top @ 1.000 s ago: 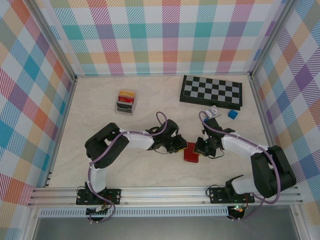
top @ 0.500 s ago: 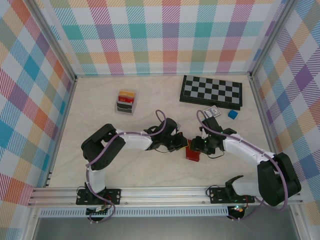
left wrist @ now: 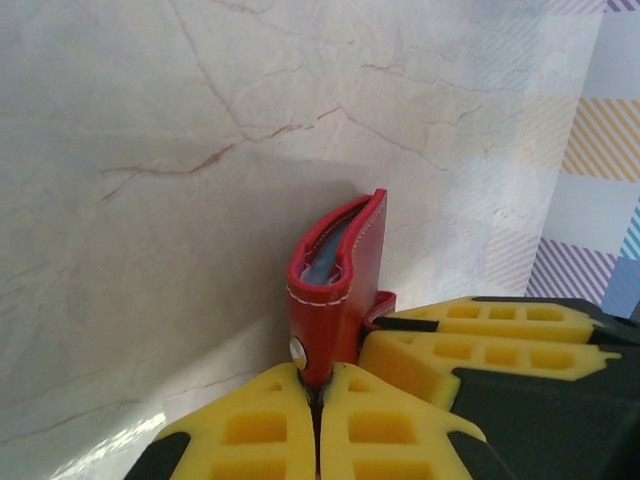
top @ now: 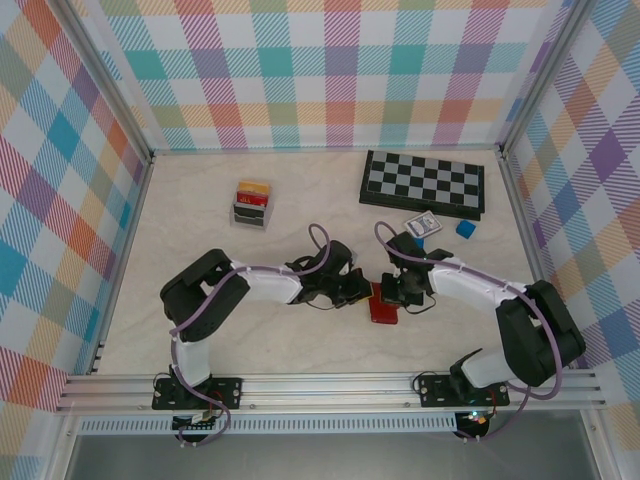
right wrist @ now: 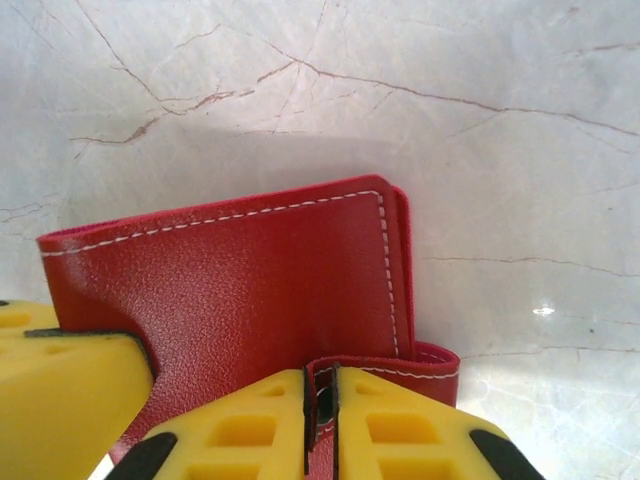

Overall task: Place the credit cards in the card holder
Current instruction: Open the button on the card holder, then place the card holder at the bottom-center of the table.

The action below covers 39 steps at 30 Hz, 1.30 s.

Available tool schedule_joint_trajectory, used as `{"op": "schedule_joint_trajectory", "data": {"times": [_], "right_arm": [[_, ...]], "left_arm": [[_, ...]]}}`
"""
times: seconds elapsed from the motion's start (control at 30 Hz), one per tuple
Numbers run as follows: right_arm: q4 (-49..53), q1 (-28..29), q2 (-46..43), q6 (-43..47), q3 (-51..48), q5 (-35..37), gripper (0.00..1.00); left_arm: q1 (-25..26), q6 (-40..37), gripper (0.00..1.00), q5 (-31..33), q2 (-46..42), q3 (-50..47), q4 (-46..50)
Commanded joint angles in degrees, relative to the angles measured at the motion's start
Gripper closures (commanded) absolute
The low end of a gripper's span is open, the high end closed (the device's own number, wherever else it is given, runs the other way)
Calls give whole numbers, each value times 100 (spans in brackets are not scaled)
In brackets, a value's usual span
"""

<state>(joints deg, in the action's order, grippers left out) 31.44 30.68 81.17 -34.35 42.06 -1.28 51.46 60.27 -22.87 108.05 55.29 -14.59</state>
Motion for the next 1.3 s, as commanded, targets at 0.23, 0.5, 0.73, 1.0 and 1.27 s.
{"op": "schedule_joint_trajectory", "data": {"times": [0.23, 0.5, 0.73, 1.0, 1.27], "right_arm": [[537, -423, -356, -99, -361, 502, 100], [509, -629, -276, -13, -442, 373, 100], [668, -641, -111, 51, -400, 623, 86], [855, -633, -31, 33, -421, 647, 79], [1215, -541, -415, 61, 112, 346, 71]], "left_arm": [[-172, 2, 100, 132, -661, -703, -97], [-219, -66, 100, 66, -688, -761, -61], [-250, -300, 100, -88, -696, -723, 112], [-255, -402, 100, -15, -676, -677, 323], [-372, -825, 100, 164, -861, -664, 1105]]}}
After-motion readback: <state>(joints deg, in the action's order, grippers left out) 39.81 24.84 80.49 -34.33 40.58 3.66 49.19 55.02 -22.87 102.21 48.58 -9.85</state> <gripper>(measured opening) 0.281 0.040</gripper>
